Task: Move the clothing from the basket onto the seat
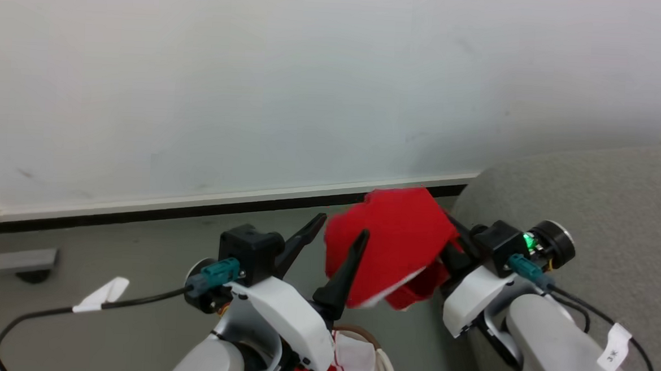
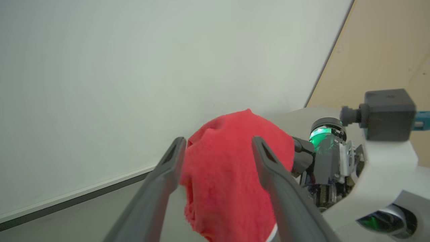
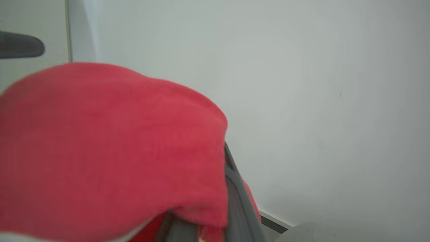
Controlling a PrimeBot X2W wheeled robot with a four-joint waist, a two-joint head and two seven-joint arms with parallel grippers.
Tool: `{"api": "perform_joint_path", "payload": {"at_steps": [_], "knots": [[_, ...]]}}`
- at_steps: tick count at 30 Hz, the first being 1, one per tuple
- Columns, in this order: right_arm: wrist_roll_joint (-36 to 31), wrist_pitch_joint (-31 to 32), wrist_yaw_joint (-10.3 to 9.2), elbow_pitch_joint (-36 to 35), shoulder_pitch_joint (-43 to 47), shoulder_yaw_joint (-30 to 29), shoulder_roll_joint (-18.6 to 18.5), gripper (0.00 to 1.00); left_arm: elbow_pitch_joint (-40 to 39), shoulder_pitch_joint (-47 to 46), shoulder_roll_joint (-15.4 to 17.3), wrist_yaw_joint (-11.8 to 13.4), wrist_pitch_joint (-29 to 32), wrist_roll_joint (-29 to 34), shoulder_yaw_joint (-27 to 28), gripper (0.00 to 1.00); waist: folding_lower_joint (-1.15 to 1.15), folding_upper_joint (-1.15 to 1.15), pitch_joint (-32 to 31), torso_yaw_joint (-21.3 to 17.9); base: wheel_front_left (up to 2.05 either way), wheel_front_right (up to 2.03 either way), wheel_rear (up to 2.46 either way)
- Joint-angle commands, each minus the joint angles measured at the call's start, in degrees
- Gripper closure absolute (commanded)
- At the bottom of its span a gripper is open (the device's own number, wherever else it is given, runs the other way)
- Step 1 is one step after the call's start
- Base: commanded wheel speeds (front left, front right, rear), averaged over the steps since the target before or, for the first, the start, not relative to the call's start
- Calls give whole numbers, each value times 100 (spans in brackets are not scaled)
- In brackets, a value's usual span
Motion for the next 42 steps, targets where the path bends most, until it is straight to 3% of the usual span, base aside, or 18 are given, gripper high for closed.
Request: {"api": "perform_joint_path", "payload": {"at_steps": [1, 19, 27, 32, 42], "knots": [[-38, -39, -14, -39, -16, -47, -95, 100, -31, 81, 38, 13, -24, -20, 9, 0, 0, 0, 56, -243, 0, 0, 0], [-13, 40, -14, -771, 204, -807, -959, 100, 24, 249, -29, -66, -216, 142, -399, 0, 0, 0, 385, -2204, 0, 0, 0], [-77, 218, -14, -1342, 600, -1447, -1297, 100, 110, 1, -86, -228, -135, 168, -636, 0, 0, 0, 667, -2292, 0, 0, 0], [-86, 399, -14, -1578, 474, -1697, -1380, 100, 57, -128, -27, -186, -48, 224, -639, 0, 0, 0, 952, -2285, 0, 0, 0], [-239, 554, -14, -1203, -868, -2693, -1916, 100, -174, -777, 79, -412, 362, 385, -791, 0, 0, 0, 2104, -1523, 0, 0, 0]]}}
